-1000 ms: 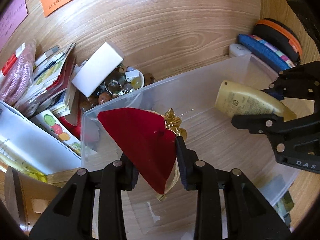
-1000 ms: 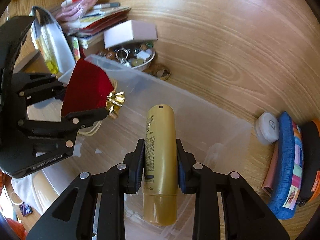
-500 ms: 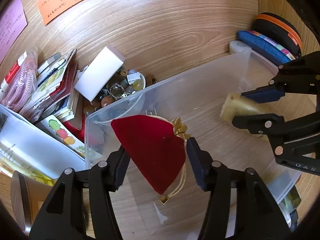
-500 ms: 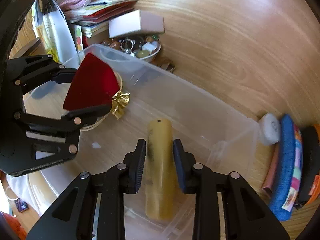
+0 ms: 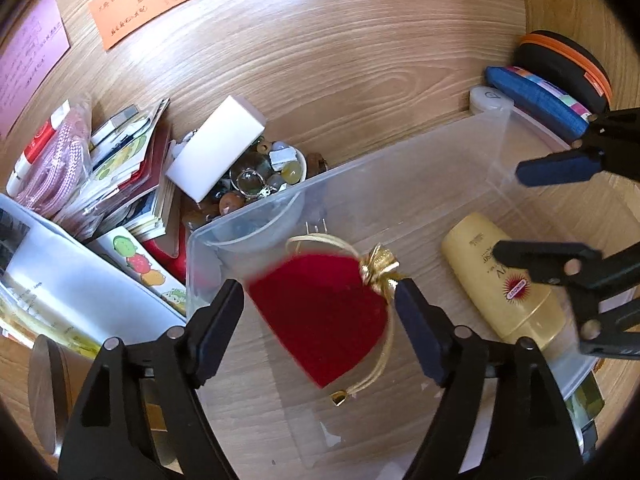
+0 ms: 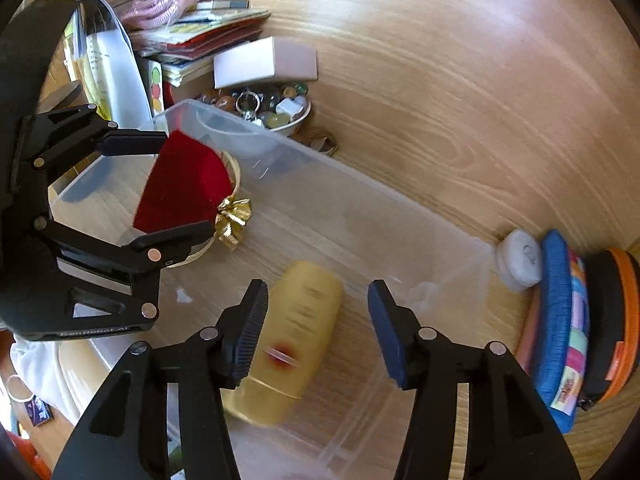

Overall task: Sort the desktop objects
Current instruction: 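Lower both into the clear box and open both grippers, then move both grippers back toward the white cloth bag and green bottle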

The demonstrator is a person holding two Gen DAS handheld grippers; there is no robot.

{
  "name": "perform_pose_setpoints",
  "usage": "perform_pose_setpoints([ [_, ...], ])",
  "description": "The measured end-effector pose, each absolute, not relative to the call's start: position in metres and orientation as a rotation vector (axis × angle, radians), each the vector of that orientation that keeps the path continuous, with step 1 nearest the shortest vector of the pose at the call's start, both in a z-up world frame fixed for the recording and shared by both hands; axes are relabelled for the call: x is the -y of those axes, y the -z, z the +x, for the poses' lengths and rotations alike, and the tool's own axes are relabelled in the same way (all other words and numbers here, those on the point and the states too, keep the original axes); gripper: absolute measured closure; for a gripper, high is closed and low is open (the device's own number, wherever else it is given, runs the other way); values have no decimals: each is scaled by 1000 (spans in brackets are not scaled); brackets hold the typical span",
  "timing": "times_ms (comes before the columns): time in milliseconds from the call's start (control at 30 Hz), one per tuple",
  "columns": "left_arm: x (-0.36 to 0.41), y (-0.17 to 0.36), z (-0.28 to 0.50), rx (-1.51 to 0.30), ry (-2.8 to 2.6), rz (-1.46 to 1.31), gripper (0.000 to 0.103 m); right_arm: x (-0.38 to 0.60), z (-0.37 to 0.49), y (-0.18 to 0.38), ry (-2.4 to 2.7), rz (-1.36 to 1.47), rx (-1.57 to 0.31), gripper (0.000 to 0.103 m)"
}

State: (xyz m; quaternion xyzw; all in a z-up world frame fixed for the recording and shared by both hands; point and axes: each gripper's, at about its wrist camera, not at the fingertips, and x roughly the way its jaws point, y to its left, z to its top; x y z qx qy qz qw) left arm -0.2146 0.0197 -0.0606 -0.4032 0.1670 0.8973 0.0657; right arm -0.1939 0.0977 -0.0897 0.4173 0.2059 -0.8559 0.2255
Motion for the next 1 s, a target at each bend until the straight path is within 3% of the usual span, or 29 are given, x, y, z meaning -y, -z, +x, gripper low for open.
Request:
perform_pose_setpoints([
  [267, -15, 49, -197, -493, -2741, -1211, 21, -114, -175, 68, 2417, 1078, -577, 46],
  [400, -14, 39, -184, -519, -2771, -1183, 13, -120, -169, 58, 2441, 1046, -573, 41],
  [767, -26, 18, -153, -576, -2825, -1104, 11, -131, -132, 33, 2497, 951, -546, 28],
  [1000, -25, -1, -120, -566, -2871, -1048, 9, -138, -100, 22, 2523, 897, -525, 25],
])
